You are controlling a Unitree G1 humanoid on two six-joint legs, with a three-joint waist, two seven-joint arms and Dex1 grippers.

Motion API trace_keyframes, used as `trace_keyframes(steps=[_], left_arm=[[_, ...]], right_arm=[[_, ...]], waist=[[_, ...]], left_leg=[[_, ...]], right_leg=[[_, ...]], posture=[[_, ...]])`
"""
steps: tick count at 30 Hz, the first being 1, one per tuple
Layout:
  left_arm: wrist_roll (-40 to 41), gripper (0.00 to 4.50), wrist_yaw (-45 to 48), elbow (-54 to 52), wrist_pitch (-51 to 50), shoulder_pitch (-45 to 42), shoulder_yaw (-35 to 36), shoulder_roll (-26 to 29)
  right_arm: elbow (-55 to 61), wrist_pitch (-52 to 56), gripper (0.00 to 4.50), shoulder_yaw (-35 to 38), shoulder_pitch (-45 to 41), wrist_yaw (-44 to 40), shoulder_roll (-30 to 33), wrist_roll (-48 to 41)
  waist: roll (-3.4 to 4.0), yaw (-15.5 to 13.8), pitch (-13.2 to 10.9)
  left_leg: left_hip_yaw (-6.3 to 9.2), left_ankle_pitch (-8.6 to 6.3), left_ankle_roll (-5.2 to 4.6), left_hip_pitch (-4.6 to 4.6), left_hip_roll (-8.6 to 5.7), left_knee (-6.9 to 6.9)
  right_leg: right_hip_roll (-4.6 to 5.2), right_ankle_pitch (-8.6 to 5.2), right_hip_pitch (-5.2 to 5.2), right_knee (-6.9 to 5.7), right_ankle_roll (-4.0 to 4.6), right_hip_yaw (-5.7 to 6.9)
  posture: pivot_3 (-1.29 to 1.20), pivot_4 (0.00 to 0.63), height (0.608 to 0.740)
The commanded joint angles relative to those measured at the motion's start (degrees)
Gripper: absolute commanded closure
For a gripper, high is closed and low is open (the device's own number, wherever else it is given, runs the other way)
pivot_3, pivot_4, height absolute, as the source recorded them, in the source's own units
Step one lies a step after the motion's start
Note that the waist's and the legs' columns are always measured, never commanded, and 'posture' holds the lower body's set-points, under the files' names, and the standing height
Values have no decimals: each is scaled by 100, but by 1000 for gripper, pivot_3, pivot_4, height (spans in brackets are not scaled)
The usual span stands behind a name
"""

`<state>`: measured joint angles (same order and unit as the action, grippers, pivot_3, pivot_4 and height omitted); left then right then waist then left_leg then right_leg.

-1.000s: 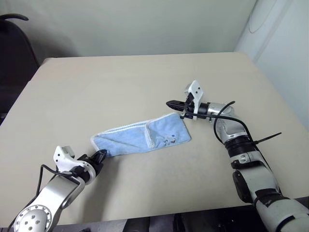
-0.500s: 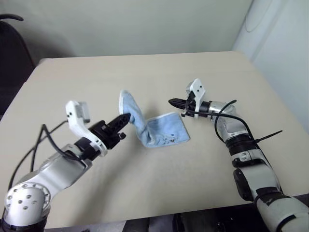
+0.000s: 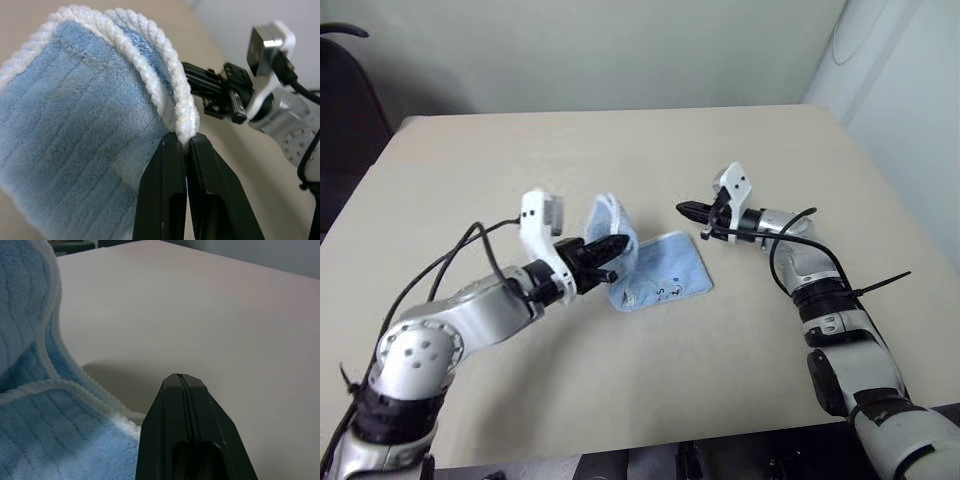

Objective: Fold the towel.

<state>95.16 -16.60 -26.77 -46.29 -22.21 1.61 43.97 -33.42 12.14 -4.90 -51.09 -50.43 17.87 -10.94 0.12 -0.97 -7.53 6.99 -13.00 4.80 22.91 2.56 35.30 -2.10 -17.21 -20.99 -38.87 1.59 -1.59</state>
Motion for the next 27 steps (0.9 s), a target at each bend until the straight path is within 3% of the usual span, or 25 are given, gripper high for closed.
trace_keyframes(steps=[1, 4, 11, 21, 24, 27], left_arm=[[-151, 4481, 213, 365, -337, -579, -276, -240], [-480, 4481, 537, 1370, -812, -1781, -904, -951], [-1724, 4481, 1359, 2526, -1465, -2579, -1537, -2004], [-3413, 4481, 2328, 2682, -2078, -2533, -1829, -2286], [-3503, 3730, 2404, 2738, -2138, -2418, -1503, -2521], [-3360, 2698, 2379, 2732, -2157, -2322, -997, -2813]], right_arm=[[99, -81, 4500, 234, -102, 197, 53, -25], [-95, -178, 4500, 480, -167, 581, 140, -15], [-202, -284, 4500, 718, -154, 1055, 186, 11], [-177, -321, 4500, 859, -83, 1289, 212, -12], [-184, -334, 4500, 841, -79, 1310, 175, -1], [-212, -349, 4500, 825, -97, 1312, 150, 8]], waist=[[0, 12, 0], [1, -126, -1], [2, -66, -1], [2, -54, -1], [2, -77, -1], [2, -81, -1]], left_leg=[[-2, 0, 0, 0, 0, -2], [3, 6, 1, 15, -5, 11], [-8, -8, -25, 30, -10, 63], [-9, -8, -26, 43, -6, 71], [-7, -7, -29, 46, -7, 74], [-7, -7, -32, 48, -8, 78]], right_leg=[[0, 0, 0, 2, 0, 0], [0, 2, -3, -1, -4, 12], [10, 23, 5, 5, -37, -10], [7, 23, -12, 6, -43, -13], [7, 26, -12, 7, -48, -13], [8, 29, -12, 7, -53, -15]], posture=[[0, 150, 740], [0, 150, 740], [0, 150, 740], [0, 150, 740], [0, 150, 740], [0, 150, 740]])
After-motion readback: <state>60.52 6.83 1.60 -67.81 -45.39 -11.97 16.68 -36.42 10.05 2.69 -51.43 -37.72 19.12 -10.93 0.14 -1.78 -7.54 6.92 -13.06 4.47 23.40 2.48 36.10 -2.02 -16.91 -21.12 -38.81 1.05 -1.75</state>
